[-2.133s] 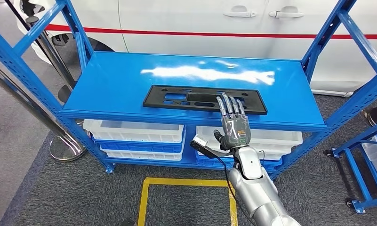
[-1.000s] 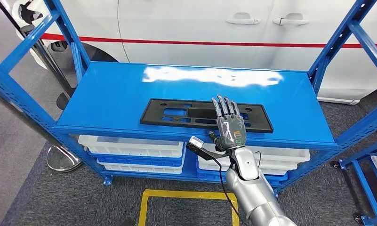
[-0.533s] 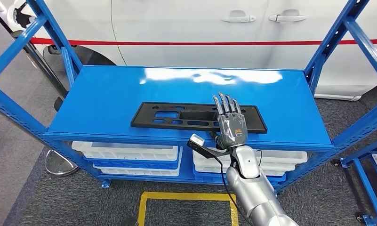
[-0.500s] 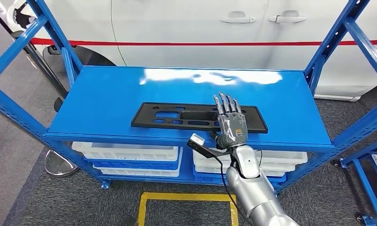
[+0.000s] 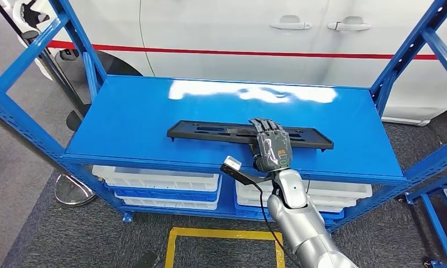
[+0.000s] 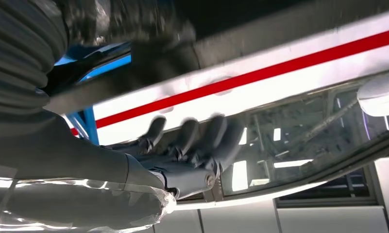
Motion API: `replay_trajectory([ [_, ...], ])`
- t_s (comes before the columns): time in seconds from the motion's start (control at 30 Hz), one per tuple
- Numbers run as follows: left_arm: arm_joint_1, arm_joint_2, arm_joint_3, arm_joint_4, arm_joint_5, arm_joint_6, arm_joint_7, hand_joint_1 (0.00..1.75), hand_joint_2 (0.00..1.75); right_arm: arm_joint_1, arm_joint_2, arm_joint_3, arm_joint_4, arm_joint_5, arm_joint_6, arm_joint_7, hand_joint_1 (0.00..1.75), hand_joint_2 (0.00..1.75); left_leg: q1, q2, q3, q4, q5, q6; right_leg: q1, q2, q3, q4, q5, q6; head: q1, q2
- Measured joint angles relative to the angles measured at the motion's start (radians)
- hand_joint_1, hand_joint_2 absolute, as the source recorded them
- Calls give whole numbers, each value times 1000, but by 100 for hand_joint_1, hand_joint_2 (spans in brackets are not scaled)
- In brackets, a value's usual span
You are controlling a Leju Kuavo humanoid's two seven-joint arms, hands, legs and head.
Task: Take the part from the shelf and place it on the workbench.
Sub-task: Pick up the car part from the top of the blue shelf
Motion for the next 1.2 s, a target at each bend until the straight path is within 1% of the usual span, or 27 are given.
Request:
replay_trajectory([
  [0.03, -1, 0, 1, 0, 1, 2, -2, 0, 0, -1, 0, 2, -1, -1, 0, 0, 175, 175, -2, 0, -2, 4, -3, -5, 1, 0, 17, -37, 9, -3, 0, 0],
  [0.07, -1, 0, 3, 0, 2, 3, -5, 0, 0, -2, 0, 3, -3, -3, 0, -1, 175, 175, -4, 0, -3, 6, -5, -9, 3, 1, 23, -52, 7, -7, 0, 0],
  [0.13, -3, 1, 7, 0, 4, 6, -8, 0, 0, -2, -1, 5, -8, -6, 0, -4, 175, 175, -4, 0, -4, 6, -7, -19, 4, 3, 25, -57, 8, -17, 0, 0],
  [0.2, -5, 3, 10, -1, 7, 9, -11, 0, 0, -4, -2, 6, -15, -10, 0, -8, 175, 175, -2, 1, -11, 30, -27, -29, 1, 3, 30, -63, 10, -27, 0, 0],
  [0.23, -7, 4, 11, -1, 9, 9, -12, 0, 0, -7, -2, 6, -18, -12, 0, -10, 175, 175, 0, 1, -27, 67, -51, -34, 0, 2, 33, -66, 11, -31, 0, 0],
  [0.3, -10, 5, 13, -1, 12, 10, -15, 0, 0, -12, -2, 7, -21, -15, 0, -12, 175, 175, 3, 2, -83, 189, -110, -42, 1, 1, 35, -66, 9, -36, 0, 0],
  [0.33, -11, 5, 15, -1, 13, 10, -16, 0, 0, -14, -2, 8, -21, -16, 0, -13, 175, 175, 4, 2, -111, 244, -128, -44, 1, 1, 35, -66, 8, -37, 0, 0],
  [0.37, -12, 5, 16, -1, 14, 10, -18, 0, 0, -15, -2, 8, -22, -17, 0, -14, 175, 175, 5, 2, -127, 273, -130, -45, 2, 1, 35, -65, 8, -38, -1, 0],
  [0.4, -12, 6, 18, -1, 15, 11, -19, 0, 0, -15, -2, 9, -22, -18, 0, -14, 175, 175, 5, 2, -125, 264, -112, -45, 2, 1, 36, -64, 7, -38, -1, 0],
  [0.43, -13, 7, 19, -2, 16, 12, -21, 0, 0, -16, -2, 10, -23, -19, 0, -15, 175, 175, 5, 2, -104, 216, -78, -42, 2, 2, 37, -64, 6, -38, -1, 0],
  [0.47, -14, 8, 20, -3, 17, 12, -22, 0, 0, -18, -2, 11, -25, -20, 0, -15, 175, 175, 5, 2, -73, 148, -41, -39, 2, 2, 39, -63, 5, -37, -1, 0],
  [0.5, -17, 10, 22, -4, 17, 13, -23, 0, 0, -21, -2, 12, -27, -21, 0, -16, 175, 175, 3, 1, -41, 82, -15, -34, 4, 3, 40, -63, 4, -35, -1, 0],
  [0.53, -19, 12, 24, -5, 18, 13, -24, 0, 0, -25, -2, 12, -29, -21, 0, -16, 175, 175, 1, 1, -19, 34, 0, -30, 5, 4, 40, -63, 4, -32, -1, 0],
  [0.57, -21, 13, 26, -7, 19, 13, -25, 0, 0, -28, -2, 13, -30, -22, 0, -16, 175, 175, -2, 1, -8, 9, 3, -26, 5, 4, 39, -64, 5, -28, 0, 0],
  [0.63, -24, 14, 30, -8, 20, 14, -26, 0, 0, -32, -2, 14, -31, -23, 0, -17, 175, 175, -5, 0, -4, -2, 2, -18, 5, 5, 39, -69, 8, -17, 0, 0],
  [0.7, -24, 15, 32, -9, 20, 17, -27, 0, 0, -34, -2, 15, -36, -26, 0, -20, 175, 175, -1, 1, 3, -16, 10, -6, 6, 4, 35, -56, -3, -7, 0, 0],
  [0.77, -24, 16, 34, -9, 22, 20, -30, 0, 0, -33, -2, 16, -46, -32, 0, -27, 175, 175, 3, 3, 9, -27, 16, 5, 6, 3, -4, 27, -52, -1, 0, 0],
  [0.83, -20, 16, 38, -9, 28, 21, -35, 0, 0, -24, -2, 16, -63, -39, 0, -38, 175, 175, 2, 3, 9, -27, 15, 9, 5, 3, -66, 150, -104, 3, 0, 0],
  [0.87, -16, 16, 40, -9, 30, 22, -38, 0, 0, -17, -3, 16, -72, -42, 0, -43, 175, 175, 2, 3, 9, -25, 13, 10, 3, 3, -86, 186, -110, 5, 1, 0],
  [0.9, -12, 16, 41, -9, 32, 22, -40, 0, 0, -12, -3, 17, -83, -42, 0, -46, 175, 175, 2, 2, 9, -22, 11, 9, 1, 2, -90, 188, -97, 6, 0, 0],
  [0.93, -8, 16, 43, -9, 33, 23, -42, 0, 0, -8, -3, 18, -93, -43, 0, -48, 175, 175, 3, 2, 9, -18, 7, 7, -1, 2, -74, 152, -69, 7, 0, 0],
  [0.97, -6, 16, 43, -9, 34, 24, -43, 0, 0, -7, -3, 18, -103, -44, 0, -50, 175, 175, 4, 1, 9, -11, 2, 5, -3, 1, -45, 89, -32, 7, 1, 0],
  [1.0, -4, 16, 44, -10, 35, 25, -44, 0, 0, -7, -3, 20, -113, -46, 0, -56, 175, 175, 3, 0, 8, -4, -3, 0, -4, 0, -15, 27, -8, 6, 1, 0],
  [1.03, -4, 16, 45, -9, 36, 26, -46, 0, 0, -5, -2, 20, -125, -48, 0, -69, 175, 175, 2, 0, 6, 3, -9, -5, -4, 1, 8, -19, 7, 3, 0, 0],
  [1.07, -2, 16, 47, -9, 38, 28, -49, 0, 0, 0, -1, 21, -146, -49, 0, -87, 175, 175, 1, -1, 3, 8, -13, -10, -2, 2, 18, -43, 10, 0, 0, 0],
  [1.13, 5, 16, 54, -9, 41, 33, -62, 0, 0, 11, 1, 30, -211, -46, 1, -102, 175, 175, -1, -1, 1, 10, -16, -19, 0, 6, 18, -48, 6, -11, 0, 0],
  [1.2, 13, 16, 59, -9, 39, 39, -80, 0, 0, 7, 0, 60, -282, -41, 1, -71, 175, 175, 1, 1, -2, 21, -29, -29, -1, 7, 20, -51, 6, -22, 0, 0],
])
